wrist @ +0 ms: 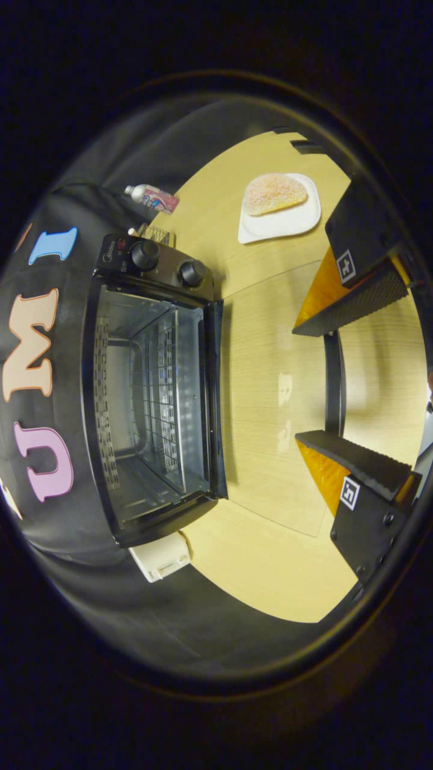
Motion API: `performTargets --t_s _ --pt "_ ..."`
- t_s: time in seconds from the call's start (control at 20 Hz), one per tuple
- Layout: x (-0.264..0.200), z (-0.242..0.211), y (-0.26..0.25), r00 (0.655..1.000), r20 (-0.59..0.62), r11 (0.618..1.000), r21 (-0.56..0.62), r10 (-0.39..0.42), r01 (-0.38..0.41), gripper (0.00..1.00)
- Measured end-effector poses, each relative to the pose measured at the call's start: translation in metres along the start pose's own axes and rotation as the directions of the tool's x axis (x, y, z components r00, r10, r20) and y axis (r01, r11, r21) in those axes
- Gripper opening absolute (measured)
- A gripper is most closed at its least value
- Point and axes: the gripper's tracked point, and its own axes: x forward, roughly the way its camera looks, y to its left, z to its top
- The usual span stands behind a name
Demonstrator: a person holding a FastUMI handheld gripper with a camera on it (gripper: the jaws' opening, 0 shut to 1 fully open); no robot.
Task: Open the toaster oven, put the food inside, and close the toaster oven door.
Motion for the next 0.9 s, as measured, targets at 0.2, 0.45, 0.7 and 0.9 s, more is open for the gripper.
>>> performTargets --t_s 0.2,0.45,0.7,0.9 --pt "-0.005 0.014 -0.015 1.0 0.018 0.999 -0.03 -0.02 0.02 1.0" --pt "-0.008 0.048 -0.062 0.992 0.078 0.995 -0.003 -0.096 0.096 0.99" --pt "-0.007 0.073 -0.136 0.969 0.093 0.973 0.052 -0.228 0.224 0.99" --pt "-0.001 0.073 -0.189 0.948 0.064 0.947 0.098 -0.312 0.305 0.99"
